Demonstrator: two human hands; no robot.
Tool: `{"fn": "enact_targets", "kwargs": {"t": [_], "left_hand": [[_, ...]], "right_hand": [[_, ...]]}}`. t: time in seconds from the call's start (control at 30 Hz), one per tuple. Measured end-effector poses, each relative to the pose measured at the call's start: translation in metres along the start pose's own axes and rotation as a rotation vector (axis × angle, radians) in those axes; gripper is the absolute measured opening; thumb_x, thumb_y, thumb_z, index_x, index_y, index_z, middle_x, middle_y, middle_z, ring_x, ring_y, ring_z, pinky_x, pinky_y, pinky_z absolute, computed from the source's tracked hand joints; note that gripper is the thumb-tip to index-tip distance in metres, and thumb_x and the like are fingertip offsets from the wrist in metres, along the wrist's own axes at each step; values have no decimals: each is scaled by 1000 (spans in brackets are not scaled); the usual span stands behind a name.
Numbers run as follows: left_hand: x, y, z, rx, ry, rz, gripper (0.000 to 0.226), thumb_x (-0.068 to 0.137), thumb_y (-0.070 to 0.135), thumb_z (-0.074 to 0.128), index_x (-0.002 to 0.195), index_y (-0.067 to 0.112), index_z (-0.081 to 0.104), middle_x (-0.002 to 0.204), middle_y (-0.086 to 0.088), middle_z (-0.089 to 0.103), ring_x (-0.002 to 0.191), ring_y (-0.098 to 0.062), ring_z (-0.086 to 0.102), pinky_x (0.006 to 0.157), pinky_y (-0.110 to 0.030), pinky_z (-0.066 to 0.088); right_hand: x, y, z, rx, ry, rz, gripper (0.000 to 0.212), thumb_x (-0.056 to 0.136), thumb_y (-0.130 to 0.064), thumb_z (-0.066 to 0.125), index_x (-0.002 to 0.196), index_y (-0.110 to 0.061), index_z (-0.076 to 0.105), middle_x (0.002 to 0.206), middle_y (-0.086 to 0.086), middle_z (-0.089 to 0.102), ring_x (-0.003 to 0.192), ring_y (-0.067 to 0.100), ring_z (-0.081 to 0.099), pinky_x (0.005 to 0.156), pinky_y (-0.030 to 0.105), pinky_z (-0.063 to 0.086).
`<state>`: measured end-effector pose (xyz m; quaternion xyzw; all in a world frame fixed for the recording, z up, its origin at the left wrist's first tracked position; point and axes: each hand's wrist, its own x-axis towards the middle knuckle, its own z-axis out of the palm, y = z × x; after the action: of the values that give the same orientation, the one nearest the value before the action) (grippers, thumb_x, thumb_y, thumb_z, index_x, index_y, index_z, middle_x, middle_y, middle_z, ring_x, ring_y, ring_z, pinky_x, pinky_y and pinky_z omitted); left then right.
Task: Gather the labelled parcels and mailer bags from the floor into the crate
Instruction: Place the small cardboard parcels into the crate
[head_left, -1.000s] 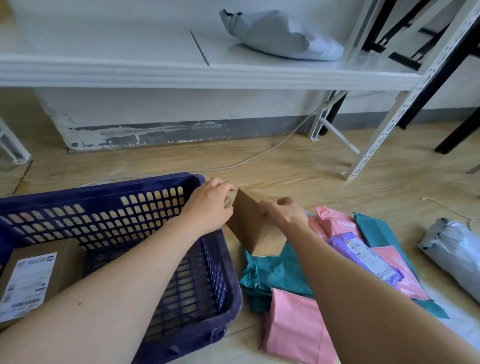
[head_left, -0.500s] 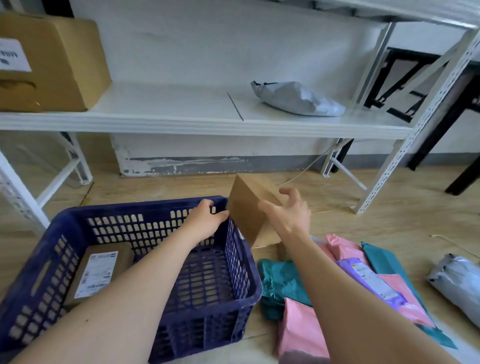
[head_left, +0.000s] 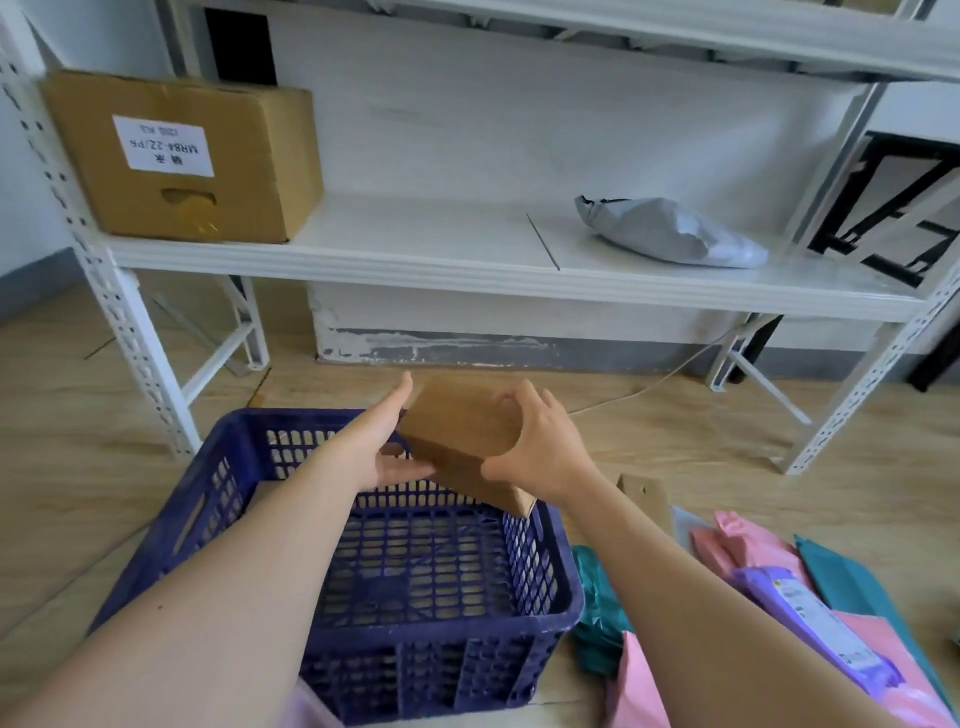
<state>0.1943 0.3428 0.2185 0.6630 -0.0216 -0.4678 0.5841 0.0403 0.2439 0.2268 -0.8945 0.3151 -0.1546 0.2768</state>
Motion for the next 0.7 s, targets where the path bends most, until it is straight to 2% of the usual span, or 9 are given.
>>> {"fn": "enact_targets", "kwargs": {"t": [0.1,0.17,0.23,0.37,0.47,0.53,0.6,0.63,0.7], "left_hand": [[2,-2,-5,7,-17,-41,74,75,70,57,122,14,52,104,-19,60,84,-36,68,62,-41,60],[4,-5,-7,-21,9,-64,78,72,72,58,119,11,50,103,-21,59,87,-38,67,67,-44,59],[6,-6,-11,-58,50,-84,81,68,74,60,120,12,49,113,-21,57,88,-40,67,68,-46,60],[13,-11,-12,-180,146,-78,74,71,68,64,119,14,45,112,-22,55,94,-39,60,74,-47,58],[16,-12,-11,-269,140,-64,59,79,56,61,117,13,48,96,-20,56,85,-35,56,63,-45,53],[17,-11,-12,-285,143,-40,53,81,51,57,118,14,48,99,-19,57,87,-35,57,61,-44,52],[19,-9,-15,-287,177,-13,55,81,51,54,124,16,47,110,-19,57,98,-36,56,61,-44,52],[21,-8,-16,-293,203,-3,58,79,50,54,126,17,46,115,-18,55,103,-36,55,62,-44,53],[22,-6,-19,-316,236,11,58,76,47,57,124,17,46,117,-15,53,107,-33,53,69,-45,54]], "right_hand": [[-1,-6,10,-209,-56,-151,69,61,-23,74,122,-27,40,124,-2,40,118,17,37,91,32,45],[0,-9,16,-370,-59,-281,67,64,-20,72,123,-25,41,140,2,33,133,22,27,102,37,41],[-1,-13,23,-466,-64,-394,63,68,-12,69,124,-21,42,149,8,24,142,28,16,109,39,36],[-1,-18,37,-603,80,-634,57,57,-6,72,110,-17,52,138,15,42,135,36,33,105,43,40],[2,-16,46,-600,131,-744,60,58,-9,73,113,-18,51,134,12,45,133,34,34,111,44,31],[1,-16,47,-554,120,-683,72,65,-18,72,131,-24,42,142,10,39,139,32,28,113,43,28],[0,-18,42,-409,43,-477,86,75,-36,66,146,-34,18,155,6,20,146,26,12,117,42,21],[0,-18,41,-321,12,-370,88,79,-45,62,148,-38,8,158,3,12,147,24,7,118,42,21],[2,-16,40,-134,-12,-186,86,83,-56,55,148,-41,2,159,-1,6,146,23,11,115,45,27]]}}
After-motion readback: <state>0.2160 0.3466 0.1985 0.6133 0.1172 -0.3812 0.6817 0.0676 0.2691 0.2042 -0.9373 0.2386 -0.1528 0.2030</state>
